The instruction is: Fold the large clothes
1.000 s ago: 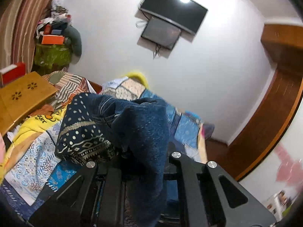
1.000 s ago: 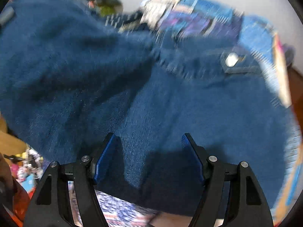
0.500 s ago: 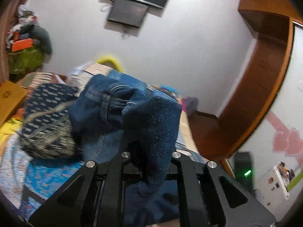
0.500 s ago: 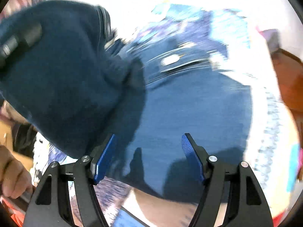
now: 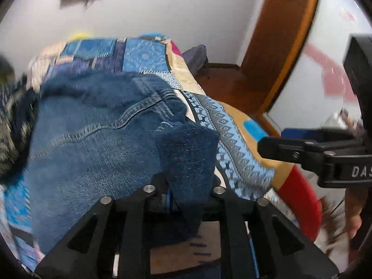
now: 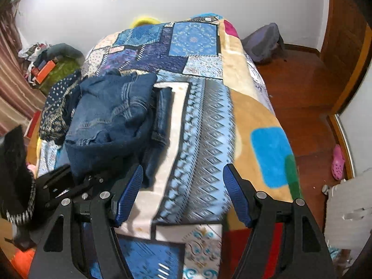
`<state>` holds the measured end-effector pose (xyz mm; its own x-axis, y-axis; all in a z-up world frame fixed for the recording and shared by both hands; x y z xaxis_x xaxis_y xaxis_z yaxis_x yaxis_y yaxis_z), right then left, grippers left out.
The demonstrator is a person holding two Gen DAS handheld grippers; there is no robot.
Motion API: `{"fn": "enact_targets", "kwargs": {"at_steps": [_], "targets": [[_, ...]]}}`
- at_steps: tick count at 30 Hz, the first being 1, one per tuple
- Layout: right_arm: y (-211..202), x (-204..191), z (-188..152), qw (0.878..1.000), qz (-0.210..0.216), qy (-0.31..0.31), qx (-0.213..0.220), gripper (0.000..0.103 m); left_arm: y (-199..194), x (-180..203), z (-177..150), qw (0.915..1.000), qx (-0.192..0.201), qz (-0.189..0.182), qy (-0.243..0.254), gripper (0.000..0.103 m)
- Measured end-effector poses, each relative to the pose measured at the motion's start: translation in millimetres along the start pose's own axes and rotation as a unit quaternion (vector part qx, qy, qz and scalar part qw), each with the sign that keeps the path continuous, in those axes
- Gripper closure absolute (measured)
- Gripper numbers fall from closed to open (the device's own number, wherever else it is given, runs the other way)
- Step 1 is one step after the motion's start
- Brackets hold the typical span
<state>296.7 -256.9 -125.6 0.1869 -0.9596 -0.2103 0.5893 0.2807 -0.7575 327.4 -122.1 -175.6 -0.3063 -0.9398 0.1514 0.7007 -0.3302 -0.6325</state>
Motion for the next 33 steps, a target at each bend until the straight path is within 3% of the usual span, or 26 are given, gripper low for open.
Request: {"fn": "enact_targets", "kwargs": {"at_steps": [3, 5, 10, 18, 22, 26, 30, 33], "targets": [[-2, -2, -4, 1.0, 0.012, -0.001, -0.002, 0.035, -14, 7, 3, 0.9995, -0.018, -0.022, 0.012, 0.061], [-11, -4, -3, 1.0, 0.017, -0.003, 0.006, 0.035, -25, 8, 4, 0.9994, -0.016, -0.022, 0.021, 0.058], [-31, -17, 7, 0.999, 0.034, -0.017, 0.038, 0.035, -61, -2, 6, 0.9982, 0.021, 0.017, 0.054, 0.046], [-25, -62, 23, 0.994, 0.069, -0.059, 0.057, 0.035, -98, -70, 21, 0.9919, 0.065, 0.101, 0.039, 0.031], [1, -75, 17, 0.994, 0.079, -0.068, 0.033, 0.035, -90, -114, 13, 0.991, 0.041, 0.127, -0.011, 0.031], [28, -66, 4, 0.996, 0.054, -0.065, -0.005, 0.035, -75, -153, -11, 0.9854, 0.008, 0.15, -0.08, 0.031], [40, -42, -8, 0.998, 0.046, -0.04, -0.034, 0.031, -56, -176, -41, 0.9811, -0.031, 0.139, -0.131, 0.03], [39, -33, -15, 0.997, 0.059, -0.022, -0.038, 0.028, -54, -180, -51, 0.9811, -0.029, 0.121, -0.149, 0.03]]}}
Point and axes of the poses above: each gripper's, at about its wrist camera, not at the fingertips, and y roughly the way its jaws point, x to its right, z to its top, the point moved 2 cm from there along y, roughly the way its jaws point, and after that the axes turned 8 degrees about x, right-handed, at the moved point
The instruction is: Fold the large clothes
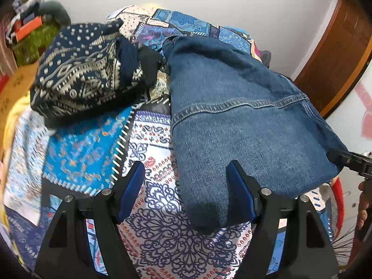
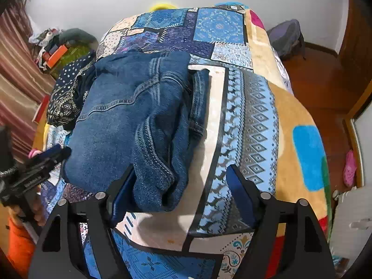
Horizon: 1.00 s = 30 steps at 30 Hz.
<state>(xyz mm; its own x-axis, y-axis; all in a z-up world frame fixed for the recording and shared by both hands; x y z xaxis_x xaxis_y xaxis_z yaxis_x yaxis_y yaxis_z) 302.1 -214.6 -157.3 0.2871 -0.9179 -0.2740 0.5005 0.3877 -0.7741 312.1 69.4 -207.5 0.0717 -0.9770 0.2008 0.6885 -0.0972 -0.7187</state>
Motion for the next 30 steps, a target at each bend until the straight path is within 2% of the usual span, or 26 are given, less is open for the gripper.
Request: {"fn": "enact_targets", "kwargs": {"at_steps": [5, 9, 14, 18, 20, 22, 24, 26, 30], "targets": [[-4, -7, 7, 1.0, 0.0, -0.006, -0.001, 0.028, -3, 3, 12, 0.9996, 0.0, 0.002, 0.027, 0.03], [-5, -16, 26, 0.999, -0.008, -0.03, 0.018, 0.028, -7, 3, 31, 0.9986, 0.022, 0.012, 0.046, 0.03], [15, -20, 46, 1.0, 0.008, -0.024, 0.012, 0.028, -1, -8, 59, 0.9993, 0.036, -0.008, 0.012, 0.03], [49, -9, 53, 0.999, 0.032, 0.018, -0.023, 0.028, 29, -22, 72, 0.9982, 0.0, -0.045, -0.041, 0.03], [64, 1, 54, 0.997, 0.044, 0.049, -0.04, 0.028, 47, -30, 73, 0.9945, -0.025, -0.074, -0.069, 0.03], [74, 10, 55, 0.994, 0.06, 0.074, -0.052, 0.028, 68, -39, 70, 0.9872, -0.06, -0.106, -0.103, 0.03], [83, 20, 55, 0.988, 0.094, 0.101, -0.065, 0.028, 85, -44, 68, 0.9798, -0.085, -0.131, -0.125, 0.03], [89, 24, 55, 0.985, 0.115, 0.11, -0.07, 0.028, 98, -47, 67, 0.9725, -0.098, -0.155, -0.143, 0.03], [94, 22, 61, 0.983, 0.138, 0.102, -0.071, 0.026, 121, -53, 66, 0.9523, -0.125, -0.204, -0.19, 0.03]]}}
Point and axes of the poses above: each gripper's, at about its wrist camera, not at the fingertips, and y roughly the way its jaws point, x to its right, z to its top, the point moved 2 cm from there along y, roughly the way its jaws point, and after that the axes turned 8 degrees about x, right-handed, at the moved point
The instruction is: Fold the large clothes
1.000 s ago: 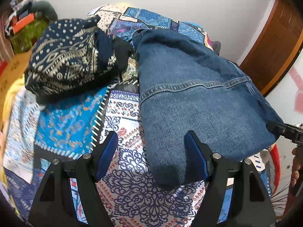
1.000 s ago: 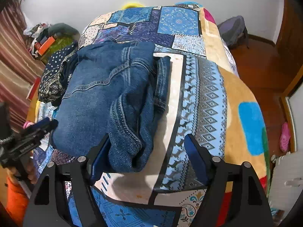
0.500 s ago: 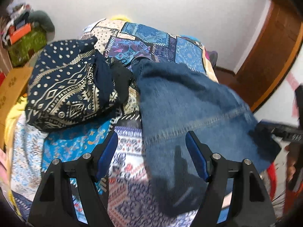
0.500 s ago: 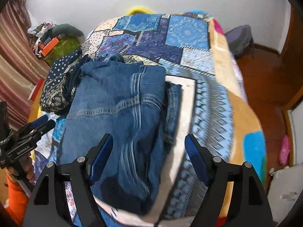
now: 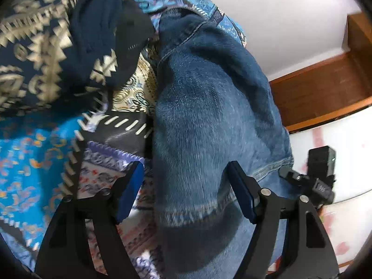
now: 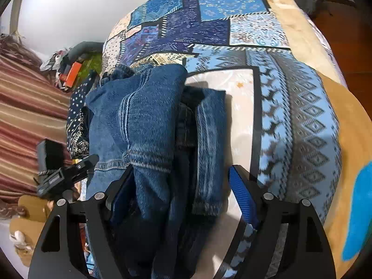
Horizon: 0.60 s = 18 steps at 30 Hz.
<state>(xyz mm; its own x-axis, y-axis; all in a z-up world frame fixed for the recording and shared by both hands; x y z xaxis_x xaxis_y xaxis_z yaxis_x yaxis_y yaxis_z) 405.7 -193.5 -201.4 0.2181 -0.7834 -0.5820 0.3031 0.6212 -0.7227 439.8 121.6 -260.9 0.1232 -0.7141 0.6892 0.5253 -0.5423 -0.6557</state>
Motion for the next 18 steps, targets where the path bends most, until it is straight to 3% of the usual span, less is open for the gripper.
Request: {"fn": "enact_targets", "kwargs": {"at_steps": [8, 10, 12, 13, 15, 18], "targets": [[9, -16, 10, 1.0, -0.011, -0.018, 0.001, 0.028, 18, 1, 4, 0.9988, -0.013, -0.033, -0.034, 0.025], [11, -14, 11, 1.0, -0.015, -0.005, 0.002, 0.035, 15, 5, -4, 0.9991, -0.013, -0.028, -0.029, 0.035], [6, -15, 10, 1.0, -0.019, 0.002, 0.004, 0.053, 8, 15, -9, 0.9999, -0.006, -0.014, -0.005, 0.044], [3, -15, 10, 1.0, -0.015, 0.003, 0.005, 0.058, 4, 21, -12, 0.9999, -0.005, -0.009, 0.002, 0.05], [-6, -18, 10, 1.0, -0.007, 0.008, 0.012, 0.073, -8, 32, -15, 0.9997, -0.006, -0.018, 0.013, 0.059], [-26, -35, 7, 1.0, 0.019, 0.011, 0.019, 0.076, -36, 49, -19, 0.9987, 0.013, -0.044, 0.024, 0.065]]}}
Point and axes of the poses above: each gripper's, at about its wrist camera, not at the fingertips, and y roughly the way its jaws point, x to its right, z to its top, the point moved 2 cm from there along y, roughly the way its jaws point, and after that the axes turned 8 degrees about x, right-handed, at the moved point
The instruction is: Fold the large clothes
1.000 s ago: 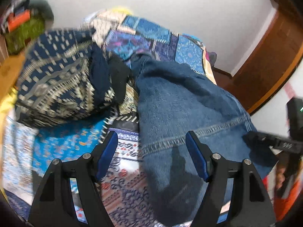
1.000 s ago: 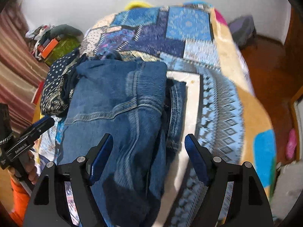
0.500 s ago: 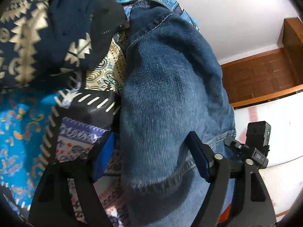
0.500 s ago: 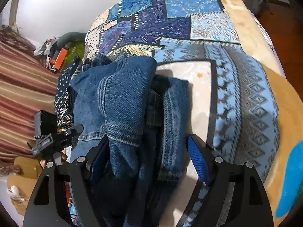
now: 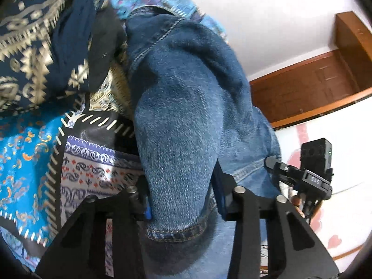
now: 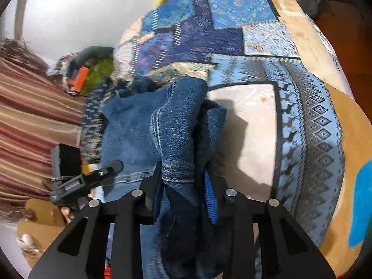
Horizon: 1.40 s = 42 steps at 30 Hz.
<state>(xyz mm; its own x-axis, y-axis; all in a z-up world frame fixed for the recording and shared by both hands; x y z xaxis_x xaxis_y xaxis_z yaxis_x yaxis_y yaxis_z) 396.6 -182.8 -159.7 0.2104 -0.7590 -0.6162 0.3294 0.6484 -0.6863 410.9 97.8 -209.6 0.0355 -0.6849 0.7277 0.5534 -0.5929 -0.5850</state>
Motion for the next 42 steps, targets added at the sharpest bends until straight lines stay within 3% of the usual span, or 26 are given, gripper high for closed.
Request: {"fn": "enact_targets", "kwargs": {"at_steps": [6, 10, 16, 21, 25, 30, 33, 36, 40, 42], "targets": [[-27, -64, -4, 0.998, -0.008, -0.058, 0.02, 0.077, -73, 38, 1, 0.9961, 0.058, 0.001, 0.066, 0.069], [-29, -108, -3, 0.995, 0.001, -0.092, 0.043, 0.077, -124, 44, 18, 0.991, 0.104, 0.008, 0.083, 0.069], [-4, -181, 6, 0.986, 0.03, -0.144, 0.072, 0.078, -202, 32, 59, 0.9822, 0.156, 0.042, 0.096, 0.069], [37, -222, 23, 0.981, 0.06, -0.165, 0.084, 0.078, -238, 18, 91, 0.972, 0.192, 0.076, 0.112, 0.069], [78, -243, 40, 0.978, 0.067, -0.177, 0.089, 0.078, -246, -9, 119, 0.9701, 0.199, 0.097, 0.099, 0.069], [143, -248, 60, 0.984, 0.06, -0.154, 0.072, 0.078, -220, -78, 167, 0.9712, 0.187, 0.137, 0.053, 0.069], [191, -243, 66, 0.987, 0.026, -0.149, 0.059, 0.078, -196, -123, 182, 0.9706, 0.163, 0.175, 0.028, 0.068], [229, -236, 64, 0.985, -0.019, -0.163, 0.05, 0.077, -178, -151, 185, 0.9653, 0.153, 0.211, 0.019, 0.06], [243, -230, 58, 0.978, -0.055, -0.19, 0.061, 0.07, -183, -148, 176, 0.9636, 0.164, 0.209, 0.026, 0.055], [231, -232, 49, 0.971, -0.073, -0.218, 0.071, 0.065, -185, -138, 166, 0.9543, 0.168, 0.241, 0.054, 0.053]]}}
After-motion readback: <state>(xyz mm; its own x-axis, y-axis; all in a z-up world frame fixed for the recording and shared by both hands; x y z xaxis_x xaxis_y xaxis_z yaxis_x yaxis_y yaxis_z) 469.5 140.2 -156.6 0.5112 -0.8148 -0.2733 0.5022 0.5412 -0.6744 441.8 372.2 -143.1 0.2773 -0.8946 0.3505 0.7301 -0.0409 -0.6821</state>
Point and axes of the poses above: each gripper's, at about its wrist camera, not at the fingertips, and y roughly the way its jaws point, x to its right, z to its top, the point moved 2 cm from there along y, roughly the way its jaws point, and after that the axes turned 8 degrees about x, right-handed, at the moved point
